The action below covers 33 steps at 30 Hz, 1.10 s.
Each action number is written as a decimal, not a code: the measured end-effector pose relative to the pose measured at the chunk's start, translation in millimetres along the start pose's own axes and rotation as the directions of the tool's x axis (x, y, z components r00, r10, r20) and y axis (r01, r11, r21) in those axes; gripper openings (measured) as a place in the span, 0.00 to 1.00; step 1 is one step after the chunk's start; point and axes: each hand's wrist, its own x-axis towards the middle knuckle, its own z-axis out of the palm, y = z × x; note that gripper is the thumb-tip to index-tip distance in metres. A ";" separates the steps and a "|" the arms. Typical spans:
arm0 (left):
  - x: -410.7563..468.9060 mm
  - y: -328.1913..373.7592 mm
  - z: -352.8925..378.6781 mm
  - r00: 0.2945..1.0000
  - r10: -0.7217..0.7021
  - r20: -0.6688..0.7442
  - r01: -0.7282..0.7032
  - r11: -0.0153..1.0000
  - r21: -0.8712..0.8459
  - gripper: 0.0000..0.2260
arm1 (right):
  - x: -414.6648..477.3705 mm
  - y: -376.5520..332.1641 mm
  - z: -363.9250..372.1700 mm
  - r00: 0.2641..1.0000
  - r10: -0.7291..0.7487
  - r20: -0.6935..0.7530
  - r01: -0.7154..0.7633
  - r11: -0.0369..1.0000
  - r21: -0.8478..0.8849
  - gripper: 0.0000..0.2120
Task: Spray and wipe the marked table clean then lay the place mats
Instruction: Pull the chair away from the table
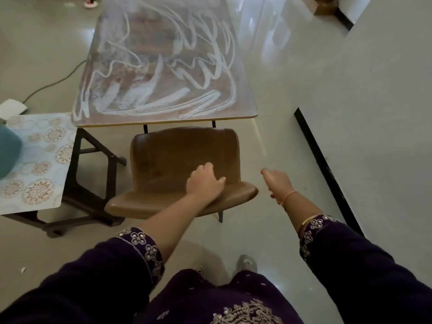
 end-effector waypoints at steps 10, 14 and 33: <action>71.7 132.7 53.3 0.984 0.133 -0.122 -0.114 0.982 0.150 0.25 | 90.3 -18.3 -74.2 0.855 -0.500 0.135 0.443 0.570 -0.692 0.20; 105.5 181.7 69.8 0.981 0.112 -0.156 -0.079 0.976 0.201 0.25 | 129.9 -31.1 -113.9 0.795 -0.565 0.220 0.486 0.376 -0.789 0.24; 369.7 333.9 47.3 0.957 0.025 -0.288 0.016 0.990 0.140 0.27 | 394.2 -228.6 -180.1 0.578 -0.682 0.448 0.681 0.100 -0.726 0.28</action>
